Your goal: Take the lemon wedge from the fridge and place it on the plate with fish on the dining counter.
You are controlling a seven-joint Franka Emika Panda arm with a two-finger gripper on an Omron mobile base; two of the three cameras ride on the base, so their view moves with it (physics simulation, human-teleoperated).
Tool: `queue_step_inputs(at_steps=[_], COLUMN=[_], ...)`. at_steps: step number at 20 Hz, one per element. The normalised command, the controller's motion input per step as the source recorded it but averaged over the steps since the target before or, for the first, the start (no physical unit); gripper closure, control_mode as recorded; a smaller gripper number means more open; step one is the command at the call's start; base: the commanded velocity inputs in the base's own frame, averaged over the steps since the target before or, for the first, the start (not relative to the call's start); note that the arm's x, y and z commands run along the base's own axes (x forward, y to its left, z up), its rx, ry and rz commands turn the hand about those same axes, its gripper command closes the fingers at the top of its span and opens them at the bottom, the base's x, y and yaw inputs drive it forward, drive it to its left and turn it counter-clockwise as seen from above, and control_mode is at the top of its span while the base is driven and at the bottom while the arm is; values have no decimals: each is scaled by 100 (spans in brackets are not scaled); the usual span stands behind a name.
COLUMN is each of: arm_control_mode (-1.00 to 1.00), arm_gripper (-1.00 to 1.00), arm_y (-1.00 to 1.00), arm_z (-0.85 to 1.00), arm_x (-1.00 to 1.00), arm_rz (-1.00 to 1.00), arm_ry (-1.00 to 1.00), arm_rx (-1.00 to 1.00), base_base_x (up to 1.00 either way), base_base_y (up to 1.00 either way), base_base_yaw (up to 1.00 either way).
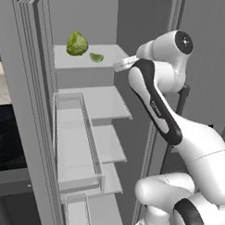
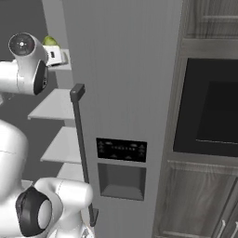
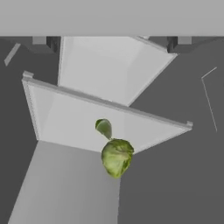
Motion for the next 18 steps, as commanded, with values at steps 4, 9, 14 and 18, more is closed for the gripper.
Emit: queue_step_inputs(at_steps=[4,9,14,18], arm_control_mode=[-100,-100,-100,-100], arm_gripper=[-100,-100,-100,-100], arm_y=[0,10,14,30], arm_z=[0,0,0,-3], arm_x=[67,64,50,16], arm_rz=[-1,0,0,0], arm_ry=[7,8,8,5], arm_rx=[0,0,2,0], base_base_x=[0,0,0,0], base_base_y=[0,0,0,0], base_base_yaw=[0,0,0,0])
